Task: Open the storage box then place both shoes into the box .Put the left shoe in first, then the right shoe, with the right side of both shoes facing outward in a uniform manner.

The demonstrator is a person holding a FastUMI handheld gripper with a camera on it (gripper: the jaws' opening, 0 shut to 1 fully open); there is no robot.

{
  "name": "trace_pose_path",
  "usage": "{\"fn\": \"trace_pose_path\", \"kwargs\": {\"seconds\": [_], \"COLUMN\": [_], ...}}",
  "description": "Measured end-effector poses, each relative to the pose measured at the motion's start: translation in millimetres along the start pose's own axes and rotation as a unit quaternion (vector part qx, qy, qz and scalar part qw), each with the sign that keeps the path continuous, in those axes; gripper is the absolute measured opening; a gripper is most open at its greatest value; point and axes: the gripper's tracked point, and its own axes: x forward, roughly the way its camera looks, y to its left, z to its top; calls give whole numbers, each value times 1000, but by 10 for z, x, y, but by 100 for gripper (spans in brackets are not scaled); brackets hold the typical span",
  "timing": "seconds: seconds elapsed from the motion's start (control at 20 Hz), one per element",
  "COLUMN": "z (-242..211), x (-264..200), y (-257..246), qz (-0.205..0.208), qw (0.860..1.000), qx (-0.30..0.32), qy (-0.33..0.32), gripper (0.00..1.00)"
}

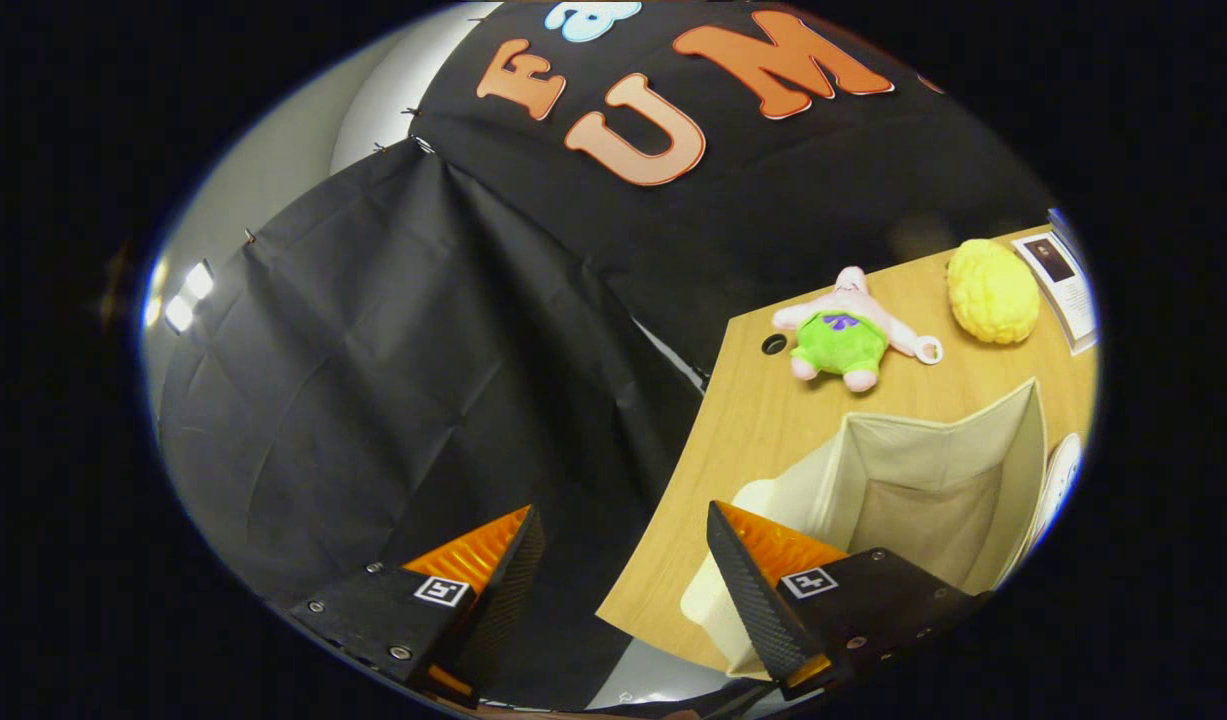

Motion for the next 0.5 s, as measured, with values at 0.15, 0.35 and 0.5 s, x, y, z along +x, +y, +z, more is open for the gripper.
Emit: {"fn": "trace_pose_path", "kwargs": {"seconds": [0.15,0.35,0.5], "z": [140,276,315], "x": [-258,-651,-967], "y": [-253,-753,-1156], "qz": [-32,-88,-131], "qw": [999,994,987], "qx": [-5,-5,-5], "qy": [-33,-69,-89], "gripper": [98,98,98]}}
